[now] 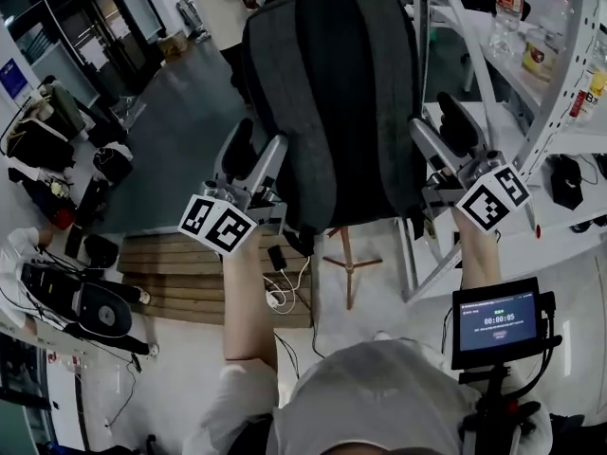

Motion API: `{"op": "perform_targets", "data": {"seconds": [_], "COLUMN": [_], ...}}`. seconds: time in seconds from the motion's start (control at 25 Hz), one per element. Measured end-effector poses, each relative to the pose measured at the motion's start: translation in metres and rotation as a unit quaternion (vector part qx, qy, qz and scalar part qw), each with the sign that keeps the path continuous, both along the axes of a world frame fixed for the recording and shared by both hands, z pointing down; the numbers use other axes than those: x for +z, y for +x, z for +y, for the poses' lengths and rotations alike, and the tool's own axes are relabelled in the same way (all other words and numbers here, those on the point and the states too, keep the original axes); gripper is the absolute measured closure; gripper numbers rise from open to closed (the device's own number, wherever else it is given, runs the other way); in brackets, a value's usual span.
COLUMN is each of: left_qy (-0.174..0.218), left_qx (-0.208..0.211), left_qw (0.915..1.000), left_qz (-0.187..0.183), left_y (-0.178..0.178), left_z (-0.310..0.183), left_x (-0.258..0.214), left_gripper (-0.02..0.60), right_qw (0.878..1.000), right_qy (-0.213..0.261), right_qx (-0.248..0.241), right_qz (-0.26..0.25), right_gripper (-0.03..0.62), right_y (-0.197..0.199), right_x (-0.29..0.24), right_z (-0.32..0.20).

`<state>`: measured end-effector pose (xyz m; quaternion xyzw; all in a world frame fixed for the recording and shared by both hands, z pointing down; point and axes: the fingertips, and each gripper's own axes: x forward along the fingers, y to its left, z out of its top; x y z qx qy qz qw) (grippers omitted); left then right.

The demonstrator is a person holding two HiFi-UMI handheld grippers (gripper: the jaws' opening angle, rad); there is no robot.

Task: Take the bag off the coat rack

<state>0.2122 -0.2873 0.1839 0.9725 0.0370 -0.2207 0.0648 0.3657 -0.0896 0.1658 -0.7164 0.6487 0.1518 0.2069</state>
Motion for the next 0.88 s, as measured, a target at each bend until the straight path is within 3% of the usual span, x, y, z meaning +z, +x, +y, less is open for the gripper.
{"op": "perform_targets", "data": {"seconds": [0.12,0.32,0.48,0.68,0.88], "left_qy": [-0.016,-0.048,-0.037,-0.03,-0.028], "left_qx": [0.018,0.057,0.056,0.051,0.029], "left_qw": [0.9997,0.9972,0.9977,0.9982,0.999], "left_qz": [-0.007,0.001,0.002,0.014,0.02], "left_y": [0.01,0.026,0.034,0.038,0.037], "left_z": [-0.006,-0.007,-0.007,-0.006,-0.008], "left_x": [0.009,0.018,0.021,0.023,0.023], "left_gripper": [0.183,0.172,0.172,0.173,0.184], "right_qw": [0.999,0.995,0.994,0.99,0.989], "right_qy": [-0.016,-0.034,-0.05,-0.069,-0.08], "right_qx": [-0.014,-0.065,-0.093,-0.111,-0.107], "right_qz": [-0.033,-0.071,-0.043,-0.052,-0.059], "right_gripper": [0.098,0.097,0.098,0.105,0.169], "right_y": [0.017,0.032,0.027,0.026,0.023], "right_x": [0.021,0.045,0.05,0.055,0.054], "right_z": [-0.013,-0.035,-0.045,-0.054,-0.056]}}
